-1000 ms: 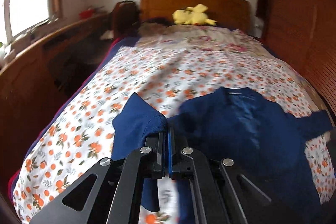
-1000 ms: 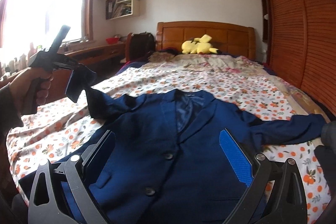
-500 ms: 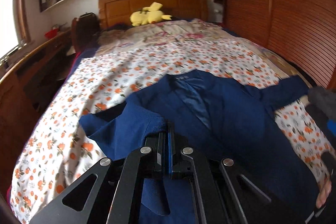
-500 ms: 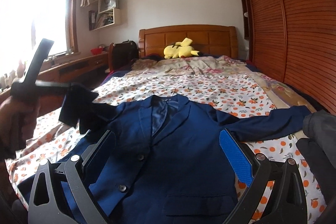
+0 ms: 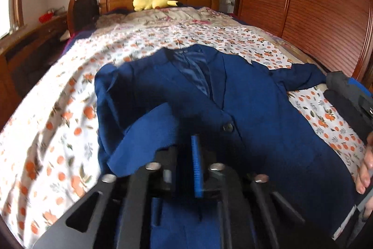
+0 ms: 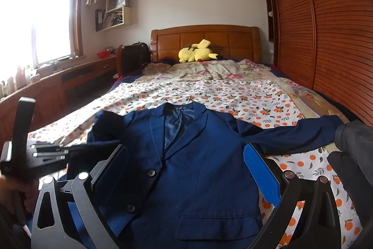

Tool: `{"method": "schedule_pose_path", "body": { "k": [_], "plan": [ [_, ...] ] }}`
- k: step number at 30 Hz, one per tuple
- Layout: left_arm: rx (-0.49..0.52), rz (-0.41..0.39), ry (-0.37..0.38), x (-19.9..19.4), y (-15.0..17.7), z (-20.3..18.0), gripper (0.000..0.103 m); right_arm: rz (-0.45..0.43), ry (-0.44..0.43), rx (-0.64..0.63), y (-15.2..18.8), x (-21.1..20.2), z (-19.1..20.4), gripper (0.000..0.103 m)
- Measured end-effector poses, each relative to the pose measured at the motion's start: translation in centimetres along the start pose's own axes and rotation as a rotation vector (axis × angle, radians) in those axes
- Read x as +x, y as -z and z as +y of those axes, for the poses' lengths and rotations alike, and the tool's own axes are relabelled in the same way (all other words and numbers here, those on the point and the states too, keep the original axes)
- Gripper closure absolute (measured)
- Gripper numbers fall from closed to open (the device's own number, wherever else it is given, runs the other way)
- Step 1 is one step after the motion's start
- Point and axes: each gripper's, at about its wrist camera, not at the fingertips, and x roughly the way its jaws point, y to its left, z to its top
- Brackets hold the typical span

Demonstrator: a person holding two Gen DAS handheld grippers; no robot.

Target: Fold large clothes

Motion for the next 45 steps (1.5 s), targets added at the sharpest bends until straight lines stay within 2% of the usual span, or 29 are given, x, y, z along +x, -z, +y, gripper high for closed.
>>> {"method": "schedule_pose_path", "body": {
  "k": [2, 6, 11, 14, 17, 22, 31, 36, 43, 45],
  "plan": [
    [0.003, -0.011, 0.011, -0.1, 1.2, 0.0, 0.062, 0.009, -0.001, -0.003, 0.1, 0.6, 0.3, 0.007],
    [0.028, -0.038, 0.006, -0.6, 2.9, -0.1, 0.052, 0.024, -0.004, -0.016, 0.4, 1.6, 1.0, 0.007],
    [0.017, -0.068, 0.031, -1.5, 4.1, 0.6, 0.026, 0.059, -0.017, -0.044, 0.9, 3.3, 2.5, 0.007],
    [0.045, -0.064, 0.025, -2.0, 4.8, 0.7, 0.019, 0.081, -0.026, -0.064, 1.4, 4.3, 3.5, 0.007],
    [0.069, -0.056, 0.029, -2.5, 5.7, 0.8, 0.018, 0.097, -0.033, -0.082, 1.7, 5.1, 4.4, 0.007],
    [0.051, -0.044, 0.050, -3.5, 7.1, 2.2, 0.018, 0.106, -0.055, -0.097, 1.8, 5.6, 5.7, 0.007],
    [0.023, -0.076, -0.032, -5.2, 7.5, 5.9, 0.017, 0.170, -0.203, -0.149, 2.7, 6.8, 10.3, 0.008],
    [-0.013, -0.102, -0.061, -6.2, 7.2, 8.0, 0.017, 0.242, -0.323, -0.214, 4.3, 7.7, 14.0, 0.018],
    [-0.043, -0.119, -0.107, -7.2, 7.3, 10.0, 0.017, 0.344, -0.432, -0.325, 6.2, 9.0, 18.4, 0.032],
    [-0.056, -0.118, -0.110, -7.3, 7.3, 10.5, 0.017, 0.377, -0.447, -0.355, 6.9, 9.5, 19.2, 0.043]
  ]
}}
